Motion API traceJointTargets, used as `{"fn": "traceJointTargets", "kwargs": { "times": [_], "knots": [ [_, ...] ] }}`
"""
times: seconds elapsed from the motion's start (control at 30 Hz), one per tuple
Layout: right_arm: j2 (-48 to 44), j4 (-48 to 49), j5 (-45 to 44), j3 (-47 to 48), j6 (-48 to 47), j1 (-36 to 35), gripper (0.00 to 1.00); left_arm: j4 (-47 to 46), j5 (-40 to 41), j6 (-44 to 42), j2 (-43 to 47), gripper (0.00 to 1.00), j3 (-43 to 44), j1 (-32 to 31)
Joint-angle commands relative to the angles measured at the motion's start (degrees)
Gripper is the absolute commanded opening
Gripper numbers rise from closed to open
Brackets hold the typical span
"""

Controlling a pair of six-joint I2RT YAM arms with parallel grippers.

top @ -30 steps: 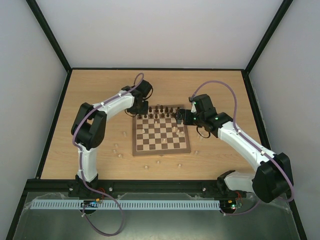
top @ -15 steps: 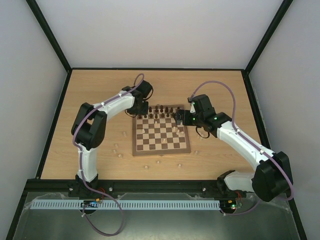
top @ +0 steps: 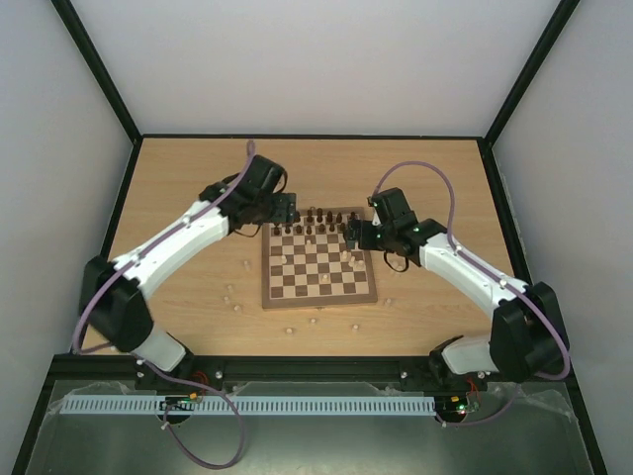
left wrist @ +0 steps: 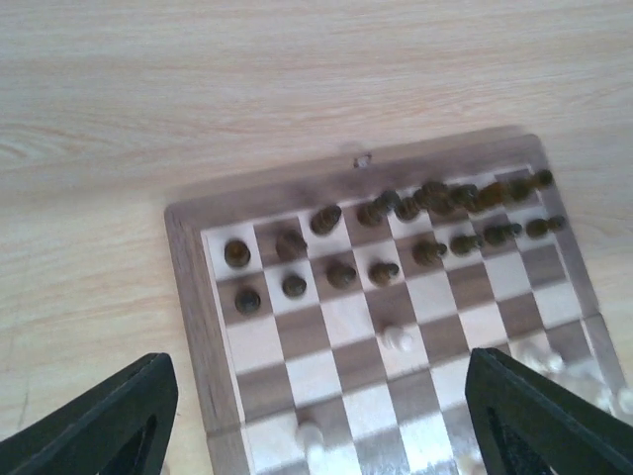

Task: Set up the chess pieces on the board
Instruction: Place the chess piece on the chessboard, then adjust the chess piece on the chessboard.

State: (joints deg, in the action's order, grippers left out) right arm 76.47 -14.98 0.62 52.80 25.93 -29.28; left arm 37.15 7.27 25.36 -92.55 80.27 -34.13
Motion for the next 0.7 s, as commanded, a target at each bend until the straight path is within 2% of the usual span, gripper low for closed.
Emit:
{"fn": "traceJointTargets", "kwargs": {
  "times": [0.0,0.07,0.1,0.2,0.47,0.67],
  "knots": [
    [4.2,-0.9,-2.2,4.0,-0.5,-0.4,0.97,-6.4,-4.9,0.4,8.4,0.87,-10.9,-0.2],
    [6.8,-2.2,-3.3,7.0,-0.6,-0.4,0.93,-8.2,-5.7,0.8,11.0,0.98,-14.7,-0.4],
    [7.9,-2.9,-3.9,8.5,-0.7,-0.4,0.90,-8.8,-6.0,0.9,12.0,0.99,-16.2,-0.4],
    [11.3,-4.5,-5.3,13.1,-0.7,-0.4,0.82,-11.0,-6.4,1.1,15.0,0.99,-20.1,-0.4],
    [21.6,-9.0,-7.1,24.5,-1.7,-1.0,0.44,-11.6,-7.4,1.2,20.5,0.99,-22.1,-0.7],
    [29.5,-12.8,-9.9,31.0,-2.7,-3.2,0.42,-10.7,-6.4,0.7,21.7,0.99,-21.3,-0.7]
  ]
}}
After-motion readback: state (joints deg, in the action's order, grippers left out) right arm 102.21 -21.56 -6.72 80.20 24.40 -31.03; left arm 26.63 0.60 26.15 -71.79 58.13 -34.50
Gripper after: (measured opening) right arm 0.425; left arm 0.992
